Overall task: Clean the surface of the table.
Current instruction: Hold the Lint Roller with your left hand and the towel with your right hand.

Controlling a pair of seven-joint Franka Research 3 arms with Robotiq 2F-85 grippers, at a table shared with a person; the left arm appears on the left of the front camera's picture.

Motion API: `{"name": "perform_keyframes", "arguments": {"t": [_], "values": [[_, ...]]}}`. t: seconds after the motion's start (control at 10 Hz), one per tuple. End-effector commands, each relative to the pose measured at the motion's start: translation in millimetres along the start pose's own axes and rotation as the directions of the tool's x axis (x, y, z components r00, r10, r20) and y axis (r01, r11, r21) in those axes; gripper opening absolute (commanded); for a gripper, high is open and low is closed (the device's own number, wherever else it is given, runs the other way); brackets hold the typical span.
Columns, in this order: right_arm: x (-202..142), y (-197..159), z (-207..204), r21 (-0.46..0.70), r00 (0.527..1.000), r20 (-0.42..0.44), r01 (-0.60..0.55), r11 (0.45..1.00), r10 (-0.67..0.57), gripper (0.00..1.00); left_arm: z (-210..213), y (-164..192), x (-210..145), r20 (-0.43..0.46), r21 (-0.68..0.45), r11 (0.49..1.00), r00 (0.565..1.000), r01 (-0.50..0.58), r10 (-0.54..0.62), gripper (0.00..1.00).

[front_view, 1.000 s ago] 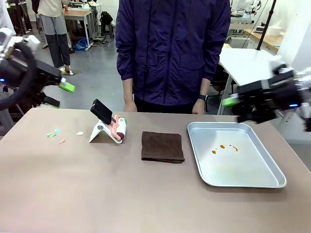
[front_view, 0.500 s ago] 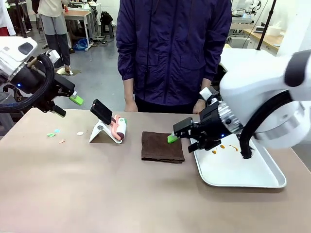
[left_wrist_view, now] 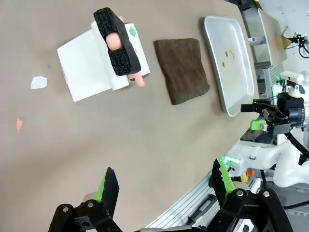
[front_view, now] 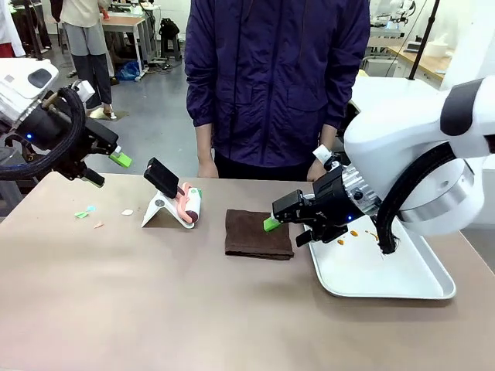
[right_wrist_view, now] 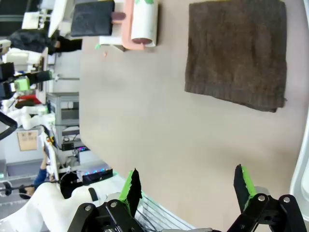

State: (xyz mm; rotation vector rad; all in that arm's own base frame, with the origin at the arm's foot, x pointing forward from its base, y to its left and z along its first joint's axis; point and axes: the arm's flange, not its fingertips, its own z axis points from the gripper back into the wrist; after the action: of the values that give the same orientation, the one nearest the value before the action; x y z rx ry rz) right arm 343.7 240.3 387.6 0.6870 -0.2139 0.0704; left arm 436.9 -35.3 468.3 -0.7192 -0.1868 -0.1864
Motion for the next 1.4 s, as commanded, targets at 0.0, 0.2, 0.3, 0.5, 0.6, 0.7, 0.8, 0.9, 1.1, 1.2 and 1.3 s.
{"name": "perform_keyframes", "arguments": {"t": [0.0, 0.2, 0.3, 0.5, 0.6, 0.7, 0.8, 0.9, 1.1, 1.2, 1.3], "values": [[24, 7, -12, -0.062, 0.999, 0.05, 0.003, 0.998, 0.0, 1.0, -6, -5, 20, 0.015, 0.022, 0.999, 0.999, -0.037, 0.037, 1.0], [83, 15, -46, -0.134, 1.0, -0.013, 0.011, 0.991, -0.013, 1.0, -20, 4, 72, -0.023, 0.03, 0.993, 0.993, -0.113, 0.114, 1.0], [105, 17, -65, -0.219, 0.999, -0.042, -0.001, 0.976, -0.008, 1.0, -26, 13, 91, 0.013, 0.054, 0.982, 0.984, -0.181, 0.18, 1.0], [131, 16, -93, -0.281, 0.997, -0.058, 0.039, 0.959, -0.057, 1.0, -32, 32, 115, -0.064, 0.011, 0.974, 0.972, -0.227, 0.227, 1.0], [138, 15, -100, -0.305, 0.996, -0.046, 0.057, 0.951, -0.074, 1.0, -37, 39, 120, -0.085, 0.015, 0.969, 0.966, -0.245, 0.245, 1.0], [143, 16, -104, -0.333, 0.996, -0.051, 0.052, 0.942, -0.073, 1.0, -46, 43, 122, -0.115, 0.006, 0.971, 0.964, -0.241, 0.24, 1.0], [148, 15, -106, -0.371, 0.997, -0.039, 0.054, 0.927, -0.074, 1.0, -55, 46, 123, -0.131, -0.007, 0.972, 0.964, -0.234, 0.231, 1.0], [152, 13, -111, -0.439, 0.997, -0.021, 0.056, 0.897, -0.073, 1.0, -63, 48, 126, -0.139, -0.016, 0.974, 0.965, -0.227, 0.223, 1.0], [158, -2, -125, -0.523, 0.994, -0.051, 0.056, 0.85, -0.097, 1.0, -76, 48, 129, -0.158, -0.024, 0.981, 0.969, -0.194, 0.188, 1.0], [158, -7, -128, -0.532, 0.993, -0.059, 0.059, 0.845, -0.106, 1.0, -78, 46, 130, -0.153, -0.025, 0.982, 0.972, -0.186, 0.18, 1.0], [156, -11, -132, -0.534, 0.991, -0.073, 0.058, 0.844, -0.114, 1.0, -80, 45, 131, -0.152, -0.02, 0.983, 0.972, -0.185, 0.18, 1.0]]}}
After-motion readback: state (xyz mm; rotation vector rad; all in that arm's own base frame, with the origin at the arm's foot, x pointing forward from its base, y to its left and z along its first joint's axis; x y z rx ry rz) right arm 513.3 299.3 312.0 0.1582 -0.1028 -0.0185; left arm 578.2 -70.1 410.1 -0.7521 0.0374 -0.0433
